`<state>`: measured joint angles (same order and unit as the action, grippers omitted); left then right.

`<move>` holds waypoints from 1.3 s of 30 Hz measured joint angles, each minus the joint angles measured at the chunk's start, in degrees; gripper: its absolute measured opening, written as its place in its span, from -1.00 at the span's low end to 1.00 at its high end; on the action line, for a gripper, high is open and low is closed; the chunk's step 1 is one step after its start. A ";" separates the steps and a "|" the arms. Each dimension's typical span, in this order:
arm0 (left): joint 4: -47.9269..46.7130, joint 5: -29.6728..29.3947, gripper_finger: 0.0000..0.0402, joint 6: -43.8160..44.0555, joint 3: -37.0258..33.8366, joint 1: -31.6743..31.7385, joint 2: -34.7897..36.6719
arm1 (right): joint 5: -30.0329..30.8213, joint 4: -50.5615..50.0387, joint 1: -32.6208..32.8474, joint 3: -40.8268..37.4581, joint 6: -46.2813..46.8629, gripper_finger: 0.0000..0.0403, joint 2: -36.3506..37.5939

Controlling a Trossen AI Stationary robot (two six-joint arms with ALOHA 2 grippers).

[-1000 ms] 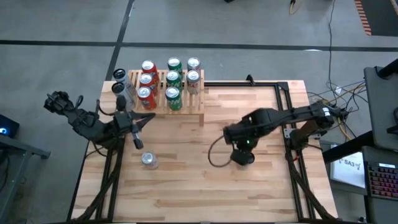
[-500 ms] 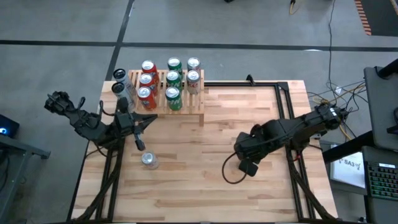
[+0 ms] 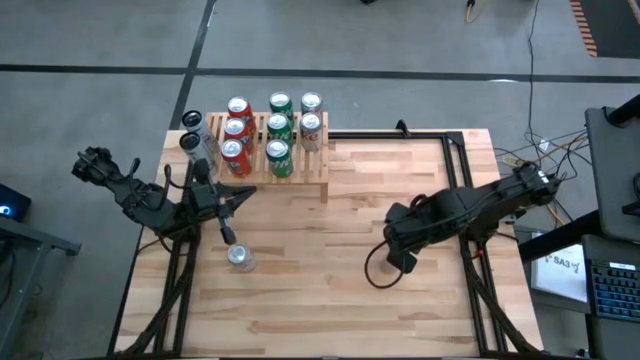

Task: Place canned beverage on shelf
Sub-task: Put the white and yellow soda can on the shelf aligned with the other white and yellow soda can

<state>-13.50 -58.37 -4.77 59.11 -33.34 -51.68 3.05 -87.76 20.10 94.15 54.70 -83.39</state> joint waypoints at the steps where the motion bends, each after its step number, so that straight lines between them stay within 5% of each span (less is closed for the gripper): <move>1: 0.00 0.00 -1.00 -0.16 0.00 0.02 0.00 | -0.05 -0.05 0.00 -0.01 0.24 -0.87 -0.29; 10: 0.26 0.00 -1.00 -0.57 0.00 0.01 0.00 | -4.94 0.03 -0.02 -0.24 4.08 -0.11 -2.22; 20: 0.25 -0.13 -1.00 -0.71 0.00 0.01 0.00 | -3.41 0.82 0.00 -0.81 4.33 0.77 -3.98; 39: 0.24 -0.15 -1.00 -2.02 0.00 0.01 0.00 | -5.01 3.14 0.00 -3.90 1.95 0.86 -8.24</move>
<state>-13.26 -58.52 -6.79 59.11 -33.33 -51.68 -1.95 -84.62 20.10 90.25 56.65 -91.64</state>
